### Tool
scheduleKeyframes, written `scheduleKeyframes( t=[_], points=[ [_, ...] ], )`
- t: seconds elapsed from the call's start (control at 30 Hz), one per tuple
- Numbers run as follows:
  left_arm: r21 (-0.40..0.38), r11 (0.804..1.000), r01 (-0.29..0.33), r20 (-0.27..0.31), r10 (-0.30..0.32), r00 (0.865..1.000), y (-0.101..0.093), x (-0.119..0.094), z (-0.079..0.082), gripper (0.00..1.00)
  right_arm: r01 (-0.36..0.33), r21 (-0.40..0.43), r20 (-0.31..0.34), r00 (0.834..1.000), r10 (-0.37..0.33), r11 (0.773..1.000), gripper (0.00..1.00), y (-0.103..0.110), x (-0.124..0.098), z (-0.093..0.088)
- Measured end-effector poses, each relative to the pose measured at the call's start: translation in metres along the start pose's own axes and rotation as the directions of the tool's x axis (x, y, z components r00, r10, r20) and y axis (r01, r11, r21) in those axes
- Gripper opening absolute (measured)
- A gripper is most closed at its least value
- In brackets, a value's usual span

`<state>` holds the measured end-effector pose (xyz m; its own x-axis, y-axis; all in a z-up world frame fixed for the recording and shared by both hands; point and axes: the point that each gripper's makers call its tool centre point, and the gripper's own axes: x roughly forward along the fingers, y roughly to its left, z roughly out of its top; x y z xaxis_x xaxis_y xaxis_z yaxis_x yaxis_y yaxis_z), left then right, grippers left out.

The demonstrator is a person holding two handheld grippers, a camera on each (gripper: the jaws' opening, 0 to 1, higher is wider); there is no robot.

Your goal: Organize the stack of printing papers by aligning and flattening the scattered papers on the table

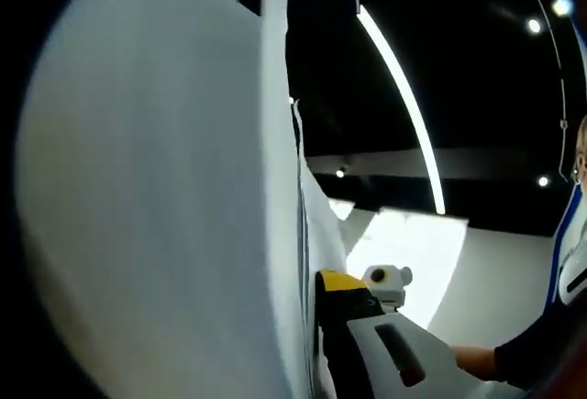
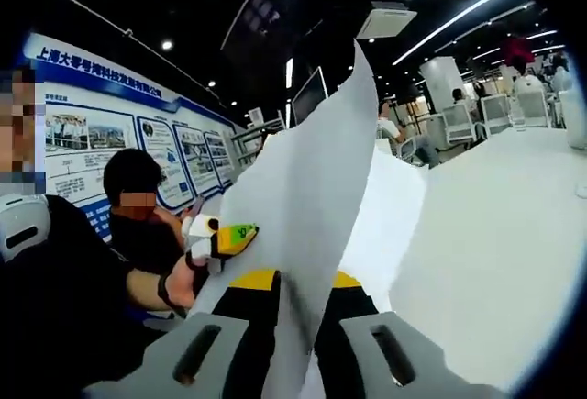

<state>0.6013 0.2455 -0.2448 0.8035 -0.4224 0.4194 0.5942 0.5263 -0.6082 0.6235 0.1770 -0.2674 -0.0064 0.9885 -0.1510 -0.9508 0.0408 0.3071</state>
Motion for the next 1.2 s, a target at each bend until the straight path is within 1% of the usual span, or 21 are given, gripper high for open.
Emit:
scheduleKeyframes(
  t=[0.03,0.1,0.17,0.23,0.27,0.37,0.5,0.53,0.57,0.6,0.63,0.7,0.73,0.8,0.93,0.97,1.0,1.03,1.07,1.13,1.2],
  points=[
    [0.000,1.000,-0.003,0.005,0.003,1.000,0.000,0.000,0.001,0.06,0.056,-0.007,0.016,0.998,-0.055,0.998,0.24,-0.007,-0.002,0.001],
    [-0.002,1.000,-0.007,0.009,0.007,1.000,0.000,-0.001,0.001,0.06,0.080,-0.026,0.038,0.996,-0.079,0.996,0.31,-0.010,-0.006,0.002],
    [-0.002,1.000,-0.009,0.006,0.009,1.000,-0.001,0.000,0.001,0.06,0.082,-0.016,0.055,0.995,-0.081,0.996,0.32,-0.009,-0.011,0.003],
    [-0.002,1.000,-0.009,0.001,0.009,1.000,-0.002,0.001,0.000,0.06,0.090,0.008,0.074,0.993,-0.090,0.996,0.34,-0.008,-0.016,0.003],
    [0.001,1.000,-0.010,-0.004,0.010,1.000,-0.003,0.003,-0.001,0.06,0.098,0.034,0.092,0.991,-0.101,0.995,0.35,-0.004,-0.021,0.002],
    [0.009,1.000,-0.015,-0.011,0.015,1.000,-0.005,0.005,-0.003,0.06,0.120,0.066,0.118,0.985,-0.128,0.991,0.35,-0.010,-0.032,0.002],
    [-0.068,0.997,-0.024,0.003,0.025,1.000,-0.001,0.005,0.001,0.06,0.160,0.123,0.151,0.972,-0.178,0.979,0.37,-0.021,-0.047,0.001],
    [-0.075,0.997,-0.026,0.008,0.027,1.000,-0.001,0.005,0.002,0.06,0.166,0.134,0.158,0.970,-0.186,0.977,0.39,-0.022,-0.049,0.002],
    [-0.080,0.996,-0.028,0.014,0.029,0.999,-0.002,0.005,0.003,0.06,0.164,0.157,0.181,0.965,-0.192,0.974,0.42,-0.022,-0.054,0.004],
    [-0.081,0.996,-0.029,0.018,0.031,0.999,-0.002,0.005,0.003,0.06,0.150,0.180,0.209,0.960,-0.187,0.972,0.50,-0.021,-0.055,0.007],
    [-0.071,0.997,-0.031,0.023,0.032,0.999,-0.005,0.007,0.004,0.06,0.140,0.213,0.246,0.950,-0.191,0.967,0.57,-0.020,-0.060,0.012],
    [-0.053,0.998,-0.029,0.018,0.030,0.999,-0.009,0.010,0.004,0.06,0.135,0.251,0.295,0.932,-0.209,0.958,0.71,-0.023,-0.067,0.020],
    [-0.049,0.998,-0.028,0.021,0.029,0.999,-0.011,0.011,0.006,0.06,0.132,0.260,0.319,0.923,-0.214,0.957,0.73,-0.023,-0.072,0.024],
    [-0.067,0.998,-0.013,0.045,0.016,0.999,-0.017,0.015,0.012,0.06,0.124,0.272,0.333,0.918,-0.215,0.954,0.72,-0.021,-0.079,0.027],
    [-0.026,0.999,0.024,0.077,-0.022,0.997,-0.036,0.026,0.027,0.06,0.147,0.294,0.355,0.901,-0.251,0.944,0.74,-0.018,-0.093,0.027],
    [-0.016,0.999,0.031,0.086,-0.030,0.996,-0.040,0.029,0.031,0.06,0.155,0.305,0.362,0.893,-0.265,0.940,0.75,-0.018,-0.097,0.026],
    [-0.008,0.999,0.039,0.094,-0.038,0.995,-0.045,0.032,0.035,0.06,0.157,0.325,0.386,0.878,-0.282,0.933,0.80,-0.017,-0.101,0.027],
    [-0.005,0.999,0.043,0.097,-0.043,0.994,-0.047,0.034,0.036,0.06,0.152,0.340,0.403,0.868,-0.290,0.928,0.84,-0.016,-0.105,0.028],
    [0.003,0.998,0.058,0.111,-0.058,0.992,-0.055,0.040,0.042,0.06,0.147,0.355,0.420,0.858,-0.297,0.923,0.87,-0.015,-0.108,0.029],
    [0.009,0.997,0.070,0.125,-0.071,0.990,-0.060,0.045,0.047,0.06,0.134,0.378,0.450,0.838,-0.308,0.916,0.88,-0.013,-0.114,0.031],
    [0.017,0.996,0.093,0.148,-0.095,0.984,-0.067,0.054,0.057,0.06,0.106,0.404,0.489,0.814,-0.312,0.909,0.89,-0.007,-0.122,0.033]
  ],
)
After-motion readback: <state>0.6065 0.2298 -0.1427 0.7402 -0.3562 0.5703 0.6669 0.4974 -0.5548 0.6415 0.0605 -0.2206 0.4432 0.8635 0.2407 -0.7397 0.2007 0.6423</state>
